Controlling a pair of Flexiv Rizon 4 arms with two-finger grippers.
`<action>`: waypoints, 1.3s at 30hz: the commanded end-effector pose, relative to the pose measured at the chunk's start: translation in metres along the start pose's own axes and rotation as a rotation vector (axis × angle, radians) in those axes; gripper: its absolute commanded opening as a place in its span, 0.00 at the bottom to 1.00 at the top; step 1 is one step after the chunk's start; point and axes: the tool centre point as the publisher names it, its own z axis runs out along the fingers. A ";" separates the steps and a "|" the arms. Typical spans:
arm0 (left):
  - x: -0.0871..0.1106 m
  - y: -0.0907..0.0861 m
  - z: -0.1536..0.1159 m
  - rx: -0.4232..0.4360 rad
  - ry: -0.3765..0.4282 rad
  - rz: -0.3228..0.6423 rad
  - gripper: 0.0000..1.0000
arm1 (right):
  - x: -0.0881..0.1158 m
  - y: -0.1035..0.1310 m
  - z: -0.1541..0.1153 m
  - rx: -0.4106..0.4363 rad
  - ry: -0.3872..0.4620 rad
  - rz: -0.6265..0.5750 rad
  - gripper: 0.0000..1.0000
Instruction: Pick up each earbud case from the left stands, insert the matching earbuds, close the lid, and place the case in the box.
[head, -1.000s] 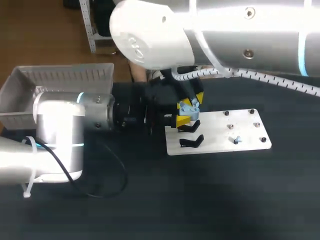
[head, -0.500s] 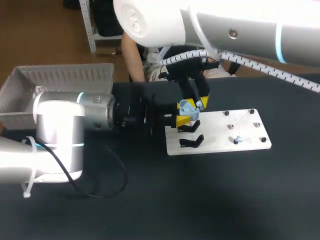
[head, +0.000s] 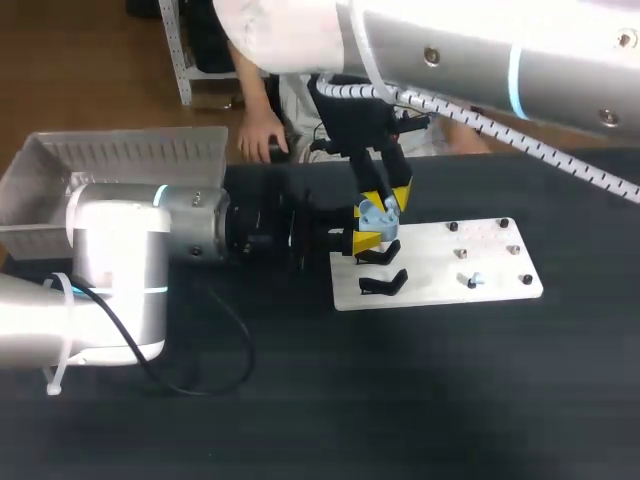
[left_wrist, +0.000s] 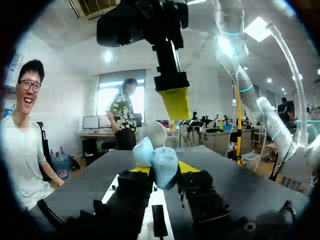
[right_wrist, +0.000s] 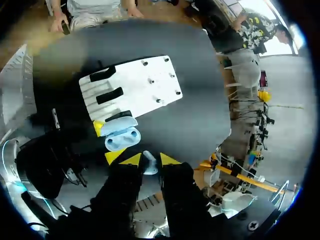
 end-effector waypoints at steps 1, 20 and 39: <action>0.001 -0.002 0.001 -0.008 -0.002 0.004 0.00 | 0.001 0.002 0.000 -0.020 0.003 0.015 0.00; 0.001 -0.002 0.001 -0.008 -0.002 0.004 0.00 | -0.003 0.013 0.002 -0.056 -0.010 0.061 0.00; 0.001 -0.002 0.001 -0.008 -0.002 0.004 0.00 | -0.011 0.014 0.012 -0.052 -0.003 0.091 0.00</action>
